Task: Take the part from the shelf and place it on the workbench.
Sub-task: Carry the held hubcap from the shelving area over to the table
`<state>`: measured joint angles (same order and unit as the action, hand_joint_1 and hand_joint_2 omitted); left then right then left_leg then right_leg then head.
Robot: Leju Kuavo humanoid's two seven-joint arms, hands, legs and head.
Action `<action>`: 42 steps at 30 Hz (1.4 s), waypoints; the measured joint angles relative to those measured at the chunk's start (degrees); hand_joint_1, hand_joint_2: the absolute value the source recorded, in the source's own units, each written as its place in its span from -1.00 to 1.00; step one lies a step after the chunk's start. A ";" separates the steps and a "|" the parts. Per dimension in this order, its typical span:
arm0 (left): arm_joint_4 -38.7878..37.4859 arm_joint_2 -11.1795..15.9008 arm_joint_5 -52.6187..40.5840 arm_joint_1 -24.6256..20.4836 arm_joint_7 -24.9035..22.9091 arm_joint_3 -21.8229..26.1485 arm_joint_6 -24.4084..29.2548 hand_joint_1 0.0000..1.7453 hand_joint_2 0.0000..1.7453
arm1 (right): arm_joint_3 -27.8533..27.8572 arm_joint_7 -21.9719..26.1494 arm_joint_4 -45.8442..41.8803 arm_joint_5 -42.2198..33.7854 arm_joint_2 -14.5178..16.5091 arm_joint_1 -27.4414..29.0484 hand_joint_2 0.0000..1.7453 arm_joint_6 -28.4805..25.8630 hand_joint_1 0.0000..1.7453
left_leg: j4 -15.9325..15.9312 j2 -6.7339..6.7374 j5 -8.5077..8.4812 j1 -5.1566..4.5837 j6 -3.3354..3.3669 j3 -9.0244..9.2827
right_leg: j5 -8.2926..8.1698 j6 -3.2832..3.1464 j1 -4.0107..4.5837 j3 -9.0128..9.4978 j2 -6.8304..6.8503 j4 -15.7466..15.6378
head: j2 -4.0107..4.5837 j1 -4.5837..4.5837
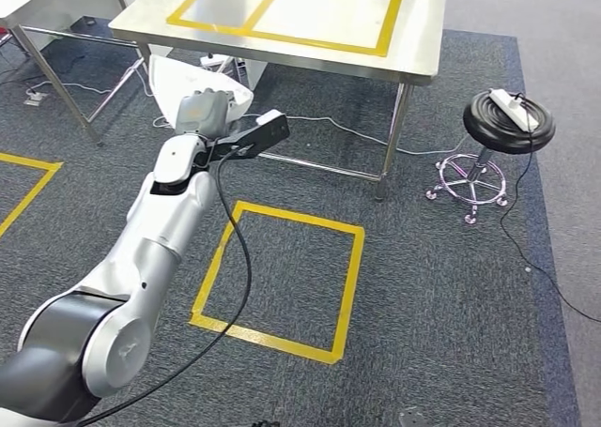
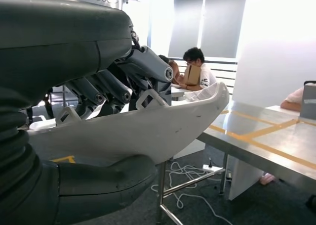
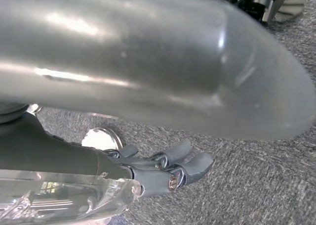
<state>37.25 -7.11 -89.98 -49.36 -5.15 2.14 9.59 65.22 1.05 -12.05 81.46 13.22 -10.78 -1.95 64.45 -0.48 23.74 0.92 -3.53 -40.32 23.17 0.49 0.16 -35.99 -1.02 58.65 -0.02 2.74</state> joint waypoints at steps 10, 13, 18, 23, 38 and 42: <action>0.03 -0.04 0.00 -0.28 -0.02 0.11 -0.01 1.00 1.00 | 0.00 0.01 -0.02 0.15 0.02 -0.05 -1.00 0.02 -1.00 | -6.26 -0.23 -0.15 -0.04 3.28 4.43 | 6.49 2.37 -0.10 -6.46 0.47 13.57 | 0.00 -0.58; 0.02 -0.03 0.00 -0.28 -0.02 0.11 -0.02 1.00 1.00 | 0.00 -0.01 -0.02 0.16 0.03 0.05 -1.00 0.06 -1.00 | -6.25 -0.26 0.57 -0.25 3.27 5.27 | 4.92 2.08 -0.10 -9.08 0.47 15.69 | 0.00 -0.58; 0.02 -0.06 -0.01 -0.56 -0.02 0.11 -0.03 1.00 1.00 | -0.02 -0.01 -0.02 0.17 0.05 -0.08 -1.00 0.13 -1.00 | -6.42 -0.30 1.94 -0.45 2.29 6.87 | -1.86 1.08 0.27 -2.19 0.50 0.85 | 0.00 -0.56; 0.03 0.00 0.00 -0.81 -0.03 0.10 0.00 1.00 1.00 | -0.08 0.01 -0.02 0.20 0.07 -0.16 -1.00 0.14 -1.00 | -3.33 -0.16 4.12 -0.33 0.96 5.36 | -1.43 -0.31 0.21 -0.98 0.40 -0.37 | 0.00 -0.42; -0.05 0.17 -0.01 -0.48 -0.09 0.13 0.09 1.00 1.00 | -0.50 -0.08 -0.02 0.22 0.08 -0.10 -1.00 0.12 -1.00 | -6.42 -0.27 -1.00 0.09 2.73 3.70 | 4.19 1.79 -0.02 0.17 0.23 3.83 | 0.00 -0.49; -0.06 -0.01 0.00 -0.45 -0.09 0.13 0.08 1.00 1.00 | -0.51 -0.09 -0.02 0.19 0.09 -0.11 -1.00 0.14 -1.00 | -6.43 -0.29 -0.03 -0.11 3.35 4.82 | 8.14 2.17 -0.12 -7.92 0.48 17.29 | 0.00 -0.62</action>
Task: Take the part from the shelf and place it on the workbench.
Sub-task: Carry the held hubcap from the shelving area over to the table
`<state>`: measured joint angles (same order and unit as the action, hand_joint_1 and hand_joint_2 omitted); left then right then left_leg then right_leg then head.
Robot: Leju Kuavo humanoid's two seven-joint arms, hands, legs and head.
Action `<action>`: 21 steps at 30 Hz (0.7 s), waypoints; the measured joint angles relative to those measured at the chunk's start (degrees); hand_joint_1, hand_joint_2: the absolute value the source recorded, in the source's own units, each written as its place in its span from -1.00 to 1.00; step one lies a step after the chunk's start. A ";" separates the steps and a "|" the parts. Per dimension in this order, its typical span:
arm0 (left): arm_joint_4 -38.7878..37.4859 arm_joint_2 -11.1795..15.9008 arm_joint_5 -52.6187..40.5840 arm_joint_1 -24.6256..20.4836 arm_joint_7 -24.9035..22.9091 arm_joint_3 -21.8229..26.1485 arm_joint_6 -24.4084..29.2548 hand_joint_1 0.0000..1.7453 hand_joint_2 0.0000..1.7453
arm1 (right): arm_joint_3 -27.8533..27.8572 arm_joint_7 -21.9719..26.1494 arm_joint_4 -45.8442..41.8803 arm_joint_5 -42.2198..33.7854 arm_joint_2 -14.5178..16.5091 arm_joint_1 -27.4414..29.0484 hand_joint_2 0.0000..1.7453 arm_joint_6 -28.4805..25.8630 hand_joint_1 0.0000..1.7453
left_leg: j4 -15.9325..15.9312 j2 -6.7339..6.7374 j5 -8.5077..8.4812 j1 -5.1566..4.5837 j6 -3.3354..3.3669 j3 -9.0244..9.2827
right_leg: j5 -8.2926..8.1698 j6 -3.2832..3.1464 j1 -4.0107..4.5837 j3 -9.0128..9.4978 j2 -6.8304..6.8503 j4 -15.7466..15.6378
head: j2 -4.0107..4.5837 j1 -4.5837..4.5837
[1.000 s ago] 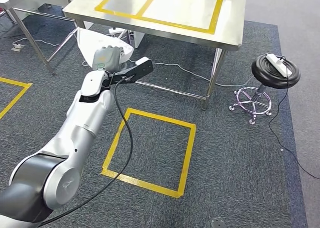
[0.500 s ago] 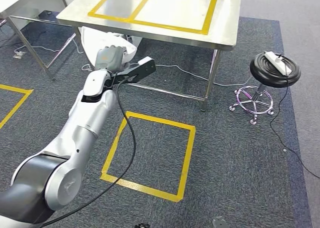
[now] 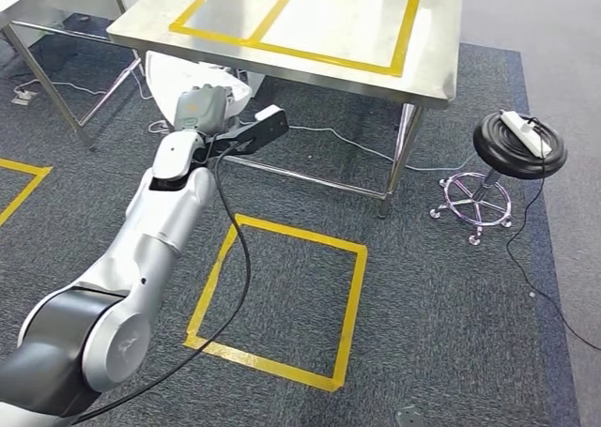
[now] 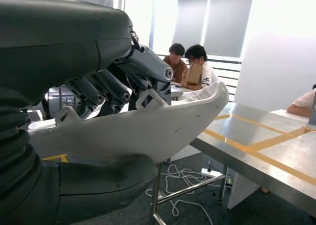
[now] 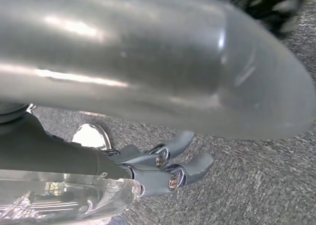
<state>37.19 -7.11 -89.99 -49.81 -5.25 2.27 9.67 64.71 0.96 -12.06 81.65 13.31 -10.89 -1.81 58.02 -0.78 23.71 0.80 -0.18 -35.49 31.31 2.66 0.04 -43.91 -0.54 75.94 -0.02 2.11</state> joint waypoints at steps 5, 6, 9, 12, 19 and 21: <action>0.00 -0.09 -0.01 -0.15 0.00 0.00 0.00 1.00 1.00 | 0.00 0.01 0.00 0.01 0.00 0.01 -1.00 0.01 -1.00 | -0.03 -0.04 1.72 -0.18 -0.67 2.14 | -9.61 -0.90 0.21 4.78 0.01 -14.05 | 0.00 0.03; -0.01 -0.09 -0.01 -0.20 0.00 0.00 0.00 1.00 1.00 | -0.01 0.01 0.00 0.01 0.00 -0.03 -1.00 0.02 -1.00 | -0.10 -0.06 1.94 -0.21 -0.93 2.33 | -10.10 -1.04 0.33 5.78 0.02 -16.04 | 0.00 0.05; -0.01 -0.06 0.00 -0.24 0.00 0.00 -0.01 1.00 1.00 | -0.01 0.00 0.00 0.01 -0.01 -0.04 -1.00 0.02 -1.00 | -0.54 -0.01 2.27 -0.03 -1.88 2.56 | -9.72 -1.66 0.53 6.51 -0.02 -17.27 | 0.00 0.10; 0.01 0.01 0.00 -0.39 0.00 0.00 0.02 1.00 1.00 | -0.01 0.02 0.00 0.01 0.00 -0.06 -1.00 0.01 -1.00 | 4.08 0.13 4.88 -0.02 -2.43 0.33 | -9.59 -2.57 0.29 7.66 0.02 -18.28 | 0.00 0.21; -0.08 0.33 0.00 0.06 0.00 -0.01 -0.01 1.00 1.00 | 0.01 0.02 0.00 0.01 0.01 -0.01 -1.00 0.04 -1.00 | 7.33 0.30 0.30 0.21 -3.16 -4.86 | -7.40 -2.28 0.11 9.85 -0.32 -18.00 | 0.00 0.41; -0.09 0.31 0.00 -0.19 0.00 -0.02 -0.01 1.00 1.00 | -0.01 0.02 0.00 0.01 0.01 -0.09 -1.00 0.03 -1.00 | 1.27 0.28 -2.03 0.35 -2.84 -2.34 | -6.44 -1.62 0.25 9.98 -0.44 -17.28 | 0.00 0.41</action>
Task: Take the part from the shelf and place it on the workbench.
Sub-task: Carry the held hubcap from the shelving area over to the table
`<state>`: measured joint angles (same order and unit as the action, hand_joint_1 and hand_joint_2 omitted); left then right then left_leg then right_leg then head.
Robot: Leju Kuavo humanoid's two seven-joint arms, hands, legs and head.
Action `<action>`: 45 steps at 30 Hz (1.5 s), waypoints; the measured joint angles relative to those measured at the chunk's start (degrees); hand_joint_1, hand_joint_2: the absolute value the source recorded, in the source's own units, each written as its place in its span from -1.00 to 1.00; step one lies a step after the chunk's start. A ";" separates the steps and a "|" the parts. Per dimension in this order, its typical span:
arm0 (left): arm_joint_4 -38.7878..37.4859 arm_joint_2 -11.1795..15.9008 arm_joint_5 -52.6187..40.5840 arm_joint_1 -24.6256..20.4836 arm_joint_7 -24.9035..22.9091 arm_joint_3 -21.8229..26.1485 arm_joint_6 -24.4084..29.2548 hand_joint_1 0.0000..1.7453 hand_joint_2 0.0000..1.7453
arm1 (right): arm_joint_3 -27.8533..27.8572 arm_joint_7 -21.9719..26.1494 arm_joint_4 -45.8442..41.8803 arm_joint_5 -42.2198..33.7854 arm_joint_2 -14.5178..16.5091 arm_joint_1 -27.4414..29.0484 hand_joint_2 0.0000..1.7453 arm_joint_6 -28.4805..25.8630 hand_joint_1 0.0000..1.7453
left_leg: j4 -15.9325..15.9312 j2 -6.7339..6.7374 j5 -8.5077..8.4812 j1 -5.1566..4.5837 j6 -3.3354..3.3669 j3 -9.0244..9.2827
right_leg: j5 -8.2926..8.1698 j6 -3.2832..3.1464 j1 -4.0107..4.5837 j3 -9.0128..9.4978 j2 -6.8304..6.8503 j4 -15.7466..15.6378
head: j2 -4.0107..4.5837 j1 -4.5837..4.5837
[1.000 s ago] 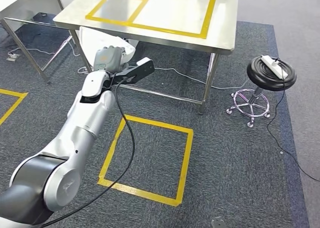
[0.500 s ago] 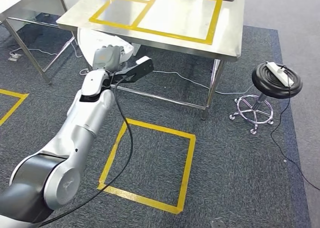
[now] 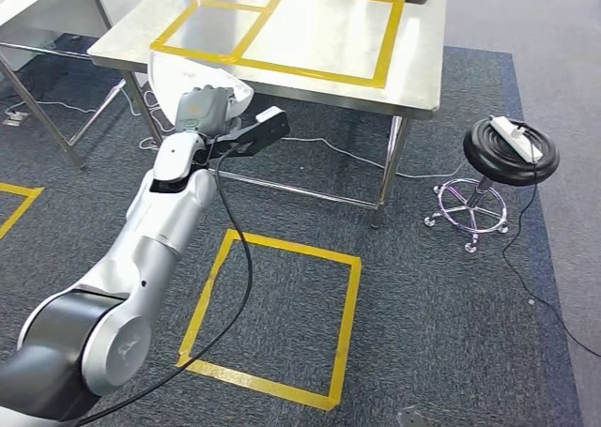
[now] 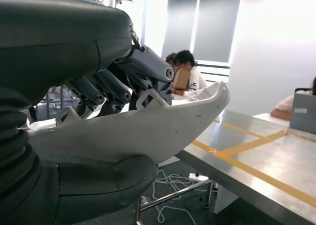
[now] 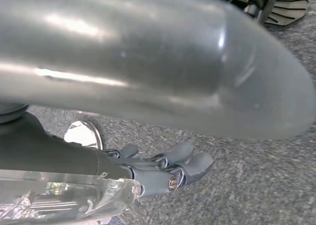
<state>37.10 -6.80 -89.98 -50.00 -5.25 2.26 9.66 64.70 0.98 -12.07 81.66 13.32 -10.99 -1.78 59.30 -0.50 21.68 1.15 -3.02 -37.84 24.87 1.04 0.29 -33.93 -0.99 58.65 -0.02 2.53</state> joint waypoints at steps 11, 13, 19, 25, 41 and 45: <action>-0.03 -0.08 0.00 -0.03 0.00 0.06 0.04 1.00 1.00 | -0.01 -0.02 0.00 0.08 0.01 0.15 -1.00 -0.02 -1.00 | -1.33 -0.33 2.29 -0.33 2.98 2.61 | 4.23 1.52 -0.28 -10.31 0.47 15.90 | 0.00 -0.42; -0.03 -0.11 0.00 -0.06 0.00 0.06 0.03 1.00 1.00 | -0.01 -0.01 0.00 0.13 0.01 0.19 -1.00 -0.02 -1.00 | -1.37 -0.36 2.98 -0.37 2.78 3.53 | -0.77 1.08 -0.26 -8.23 0.47 9.18 | 0.00 -0.44; -0.02 -0.09 0.00 -0.18 -0.02 0.04 -0.02 1.00 1.00 | -0.02 0.00 0.00 0.45 0.00 0.01 -1.00 -0.06 -1.00 | -1.55 -0.41 4.28 -0.37 1.11 4.34 | -3.35 -0.09 0.21 -3.74 0.42 -0.11 | 0.00 -0.32; -0.01 0.37 0.00 0.45 -0.02 0.04 -0.02 1.00 1.00 | -0.30 -0.01 0.00 0.77 0.03 -0.11 -1.00 -0.08 -1.00 | 13.91 -0.25 9.63 -0.38 0.33 -5.03 | -2.34 -1.40 -0.02 -2.12 0.45 -0.79 | 0.00 -0.29; 0.17 0.31 -0.01 0.49 0.00 0.04 -0.20 1.00 1.00 | -0.40 -0.22 0.02 0.77 0.05 -0.07 -1.00 -0.08 -1.00 | -1.49 -0.31 2.21 -0.42 2.93 2.59 | 5.69 1.67 -0.42 -10.33 0.50 17.14 | 0.00 -0.62; 0.17 0.15 -0.01 0.46 0.00 0.04 -0.20 1.00 1.00 | -0.40 -0.33 0.01 0.83 0.05 0.00 -1.00 -0.09 -1.00 | -1.55 -0.44 3.76 -0.61 2.41 4.61 | -3.14 0.95 -0.19 -5.41 0.46 3.56 | 0.00 -0.66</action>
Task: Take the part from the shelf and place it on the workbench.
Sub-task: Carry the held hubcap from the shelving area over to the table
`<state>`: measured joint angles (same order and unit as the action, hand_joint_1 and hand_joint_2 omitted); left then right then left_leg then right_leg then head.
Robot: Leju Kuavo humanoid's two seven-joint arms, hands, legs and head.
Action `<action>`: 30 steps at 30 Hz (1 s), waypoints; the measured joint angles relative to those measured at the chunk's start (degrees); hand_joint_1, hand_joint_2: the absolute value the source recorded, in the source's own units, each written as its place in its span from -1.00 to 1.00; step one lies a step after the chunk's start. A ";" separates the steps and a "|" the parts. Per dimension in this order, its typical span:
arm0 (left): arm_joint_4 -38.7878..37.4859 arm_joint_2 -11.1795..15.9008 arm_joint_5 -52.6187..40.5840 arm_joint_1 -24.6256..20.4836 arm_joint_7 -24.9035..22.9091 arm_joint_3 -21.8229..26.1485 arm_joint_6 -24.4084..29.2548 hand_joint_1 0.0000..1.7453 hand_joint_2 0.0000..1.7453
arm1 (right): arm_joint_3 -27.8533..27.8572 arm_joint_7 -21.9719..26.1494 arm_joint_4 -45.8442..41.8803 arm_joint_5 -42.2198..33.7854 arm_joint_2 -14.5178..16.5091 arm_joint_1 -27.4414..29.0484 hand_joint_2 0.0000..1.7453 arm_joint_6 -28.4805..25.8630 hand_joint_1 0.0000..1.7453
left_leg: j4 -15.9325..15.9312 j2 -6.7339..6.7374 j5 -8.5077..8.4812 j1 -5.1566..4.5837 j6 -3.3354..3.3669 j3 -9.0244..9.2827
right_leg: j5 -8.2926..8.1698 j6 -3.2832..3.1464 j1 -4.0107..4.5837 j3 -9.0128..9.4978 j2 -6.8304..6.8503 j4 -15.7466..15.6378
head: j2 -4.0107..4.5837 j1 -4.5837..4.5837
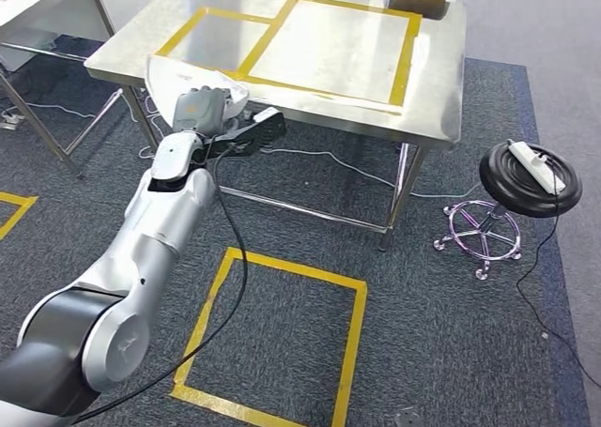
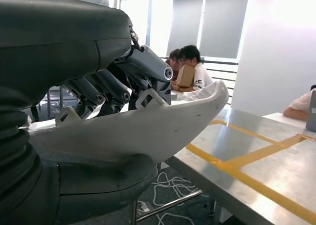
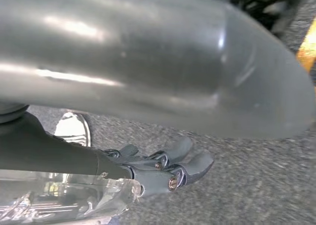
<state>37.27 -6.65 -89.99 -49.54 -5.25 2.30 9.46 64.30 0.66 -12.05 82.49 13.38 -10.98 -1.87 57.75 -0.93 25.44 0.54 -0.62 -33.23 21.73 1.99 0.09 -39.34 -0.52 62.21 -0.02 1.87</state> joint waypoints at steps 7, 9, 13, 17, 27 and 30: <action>0.04 0.18 0.01 0.11 0.00 -0.01 0.00 1.00 1.00 | -0.04 -0.05 0.01 0.20 0.04 -0.04 -1.00 -0.01 -1.00 | 3.39 0.16 2.60 0.12 -1.86 -1.75 | 0.11 -1.79 0.17 2.62 -0.05 -4.39 | 0.00 0.18; 0.04 0.39 0.01 0.44 0.00 -0.02 -0.01 1.00 1.00 | -0.06 -0.05 0.01 0.29 0.10 -0.09 -1.00 0.01 -1.00 | 11.02 0.19 5.28 0.03 -2.08 -6.34 | 0.51 -2.24 0.21 2.99 -0.02 -4.46 | 0.00 0.21; 0.05 0.85 0.01 1.38 0.00 -0.01 -0.02 1.00 1.00 | -0.07 -0.07 0.01 0.33 0.19 0.06 -1.00 0.03 -1.00 | 11.99 0.26 1.27 0.14 -2.31 -9.46 | 1.69 -2.17 0.15 4.22 -0.26 -4.31 | 0.00 0.27; 0.07 0.84 0.00 1.16 0.00 -0.03 -0.10 1.00 1.00 | -0.07 -0.07 0.01 0.33 0.31 -0.08 -1.00 0.10 -1.00 | 0.28 0.48 -3.88 0.09 -1.64 -4.49 | 3.44 -1.08 0.46 4.94 -0.39 -3.39 | 0.00 0.25; 0.33 0.74 -0.01 1.30 -0.01 -0.04 -0.44 1.00 1.00 | -0.09 -0.12 0.01 0.39 0.33 0.12 -1.00 0.16 -1.00 | -0.08 0.24 -1.38 0.07 0.65 -1.79 | 8.11 0.81 -0.07 -4.82 0.03 12.78 | 0.00 0.01; 0.36 0.68 -0.01 1.18 0.00 -0.04 -0.50 1.00 1.00 | -0.09 -0.13 0.03 0.45 0.37 0.11 -1.00 0.17 -1.00 | -0.07 0.19 -0.22 0.04 0.14 -0.29 | 1.14 0.63 -0.11 -0.66 0.08 1.86 | 0.00 -0.03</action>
<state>37.63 -5.97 -90.00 -48.36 -5.25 2.25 8.96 64.22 0.52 -12.02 82.94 13.75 -10.87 -1.70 57.68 -0.74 25.22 0.58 -0.48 -33.52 22.87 2.62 -0.02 -40.00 -0.44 64.07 -0.02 1.84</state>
